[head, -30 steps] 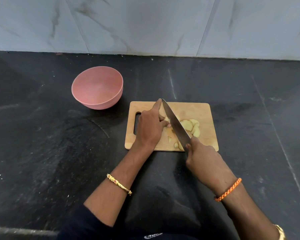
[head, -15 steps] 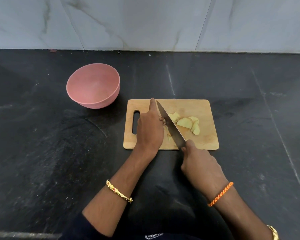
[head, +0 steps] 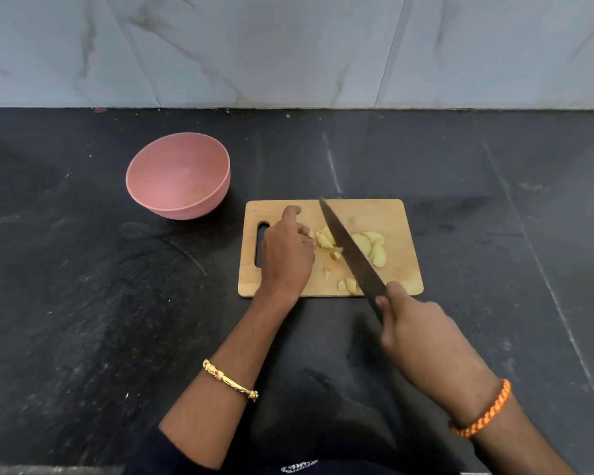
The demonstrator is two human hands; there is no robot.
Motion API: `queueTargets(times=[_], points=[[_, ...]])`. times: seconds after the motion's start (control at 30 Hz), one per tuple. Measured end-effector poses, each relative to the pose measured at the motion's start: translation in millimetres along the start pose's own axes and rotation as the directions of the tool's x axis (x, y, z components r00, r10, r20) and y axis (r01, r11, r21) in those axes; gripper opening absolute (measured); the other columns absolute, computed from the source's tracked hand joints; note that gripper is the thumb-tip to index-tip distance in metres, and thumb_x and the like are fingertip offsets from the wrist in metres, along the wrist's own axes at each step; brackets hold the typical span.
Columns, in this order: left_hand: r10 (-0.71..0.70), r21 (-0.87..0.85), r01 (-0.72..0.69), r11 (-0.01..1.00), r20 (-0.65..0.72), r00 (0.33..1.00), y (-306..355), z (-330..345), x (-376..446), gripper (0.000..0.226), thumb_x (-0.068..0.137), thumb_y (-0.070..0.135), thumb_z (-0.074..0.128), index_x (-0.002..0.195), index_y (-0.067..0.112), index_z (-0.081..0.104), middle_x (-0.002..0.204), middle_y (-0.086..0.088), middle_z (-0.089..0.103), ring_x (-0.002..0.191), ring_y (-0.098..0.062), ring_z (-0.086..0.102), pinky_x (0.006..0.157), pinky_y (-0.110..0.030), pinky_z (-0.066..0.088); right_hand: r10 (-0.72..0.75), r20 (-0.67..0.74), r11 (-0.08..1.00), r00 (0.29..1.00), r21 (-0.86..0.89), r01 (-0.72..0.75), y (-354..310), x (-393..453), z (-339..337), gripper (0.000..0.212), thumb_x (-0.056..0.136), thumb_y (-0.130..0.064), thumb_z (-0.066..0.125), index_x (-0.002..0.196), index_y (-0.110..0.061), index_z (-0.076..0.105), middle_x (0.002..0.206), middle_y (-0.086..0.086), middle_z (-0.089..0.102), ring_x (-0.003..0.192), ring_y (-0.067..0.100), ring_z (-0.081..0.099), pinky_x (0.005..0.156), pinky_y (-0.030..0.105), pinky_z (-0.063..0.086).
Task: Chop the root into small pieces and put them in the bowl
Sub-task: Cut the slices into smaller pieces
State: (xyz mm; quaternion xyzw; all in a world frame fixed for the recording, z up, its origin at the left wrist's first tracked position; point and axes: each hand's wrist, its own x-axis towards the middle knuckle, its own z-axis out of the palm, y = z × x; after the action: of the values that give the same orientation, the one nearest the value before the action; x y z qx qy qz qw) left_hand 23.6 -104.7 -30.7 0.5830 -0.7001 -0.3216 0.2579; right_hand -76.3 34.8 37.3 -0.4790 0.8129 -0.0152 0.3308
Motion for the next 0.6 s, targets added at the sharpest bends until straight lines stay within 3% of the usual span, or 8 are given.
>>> queueTargets(times=[0.1,0.23,0.33,0.43,0.6], points=[[-0.002,-0.010,0.002,1.000,0.052,0.999,2,-1,0,0.056,0.081,0.005,0.068,0.132,0.014,0.046,0.112,-0.001,0.062,0.102,-0.013,0.058,0.092,-0.032,0.051,-0.010,-0.070,0.999,0.998,0.033,0.012,0,9,-6,0.020,0.101,-0.032,0.031,0.108,-0.019,0.043,0.081,0.007,0.058,0.073,0.025,0.061,0.071,0.045,0.055],[0.021,0.024,-0.023,0.999,0.090,0.996,2,-1,2,0.062,0.074,0.020,0.077,0.129,0.023,0.049,0.117,0.006,0.061,0.111,-0.015,0.052,0.100,-0.038,0.040,-0.015,-0.052,0.999,0.999,0.036,0.017,0,18,-5,0.018,0.101,-0.030,0.032,0.110,-0.019,0.043,0.085,0.006,0.059,0.076,0.021,0.061,0.074,0.043,0.056],[0.093,0.164,-0.119,0.979,0.160,0.983,2,1,3,0.051,0.076,0.034,0.073,0.123,0.027,0.055,0.122,0.010,0.056,0.117,-0.015,0.043,0.094,-0.038,0.029,0.000,-0.065,0.998,0.998,0.066,0.004,4,20,-4,0.020,0.101,-0.032,0.031,0.105,-0.018,0.045,0.084,0.007,0.059,0.076,0.023,0.061,0.074,0.045,0.055],[0.134,0.254,-0.185,0.949,0.204,0.970,2,4,5,0.045,0.079,0.041,0.068,0.121,0.030,0.057,0.118,0.009,0.055,0.114,-0.014,0.041,0.088,-0.037,0.027,0.019,-0.050,0.994,0.999,0.109,-0.014,8,21,-4,0.017,0.101,-0.032,0.032,0.099,-0.019,0.043,0.083,0.005,0.057,0.072,0.019,0.058,0.070,0.039,0.054],[0.115,0.103,-0.138,0.985,0.201,0.973,-3,-4,5,0.040,0.082,0.017,0.066,0.120,0.026,0.057,0.098,0.011,0.065,0.100,-0.011,0.053,0.096,-0.035,0.034,0.024,-0.057,0.990,0.998,0.139,-0.016,18,22,-5,0.017,0.102,-0.032,0.032,0.095,-0.020,0.042,0.079,0.001,0.053,0.064,0.012,0.052,0.055,0.025,0.041]])
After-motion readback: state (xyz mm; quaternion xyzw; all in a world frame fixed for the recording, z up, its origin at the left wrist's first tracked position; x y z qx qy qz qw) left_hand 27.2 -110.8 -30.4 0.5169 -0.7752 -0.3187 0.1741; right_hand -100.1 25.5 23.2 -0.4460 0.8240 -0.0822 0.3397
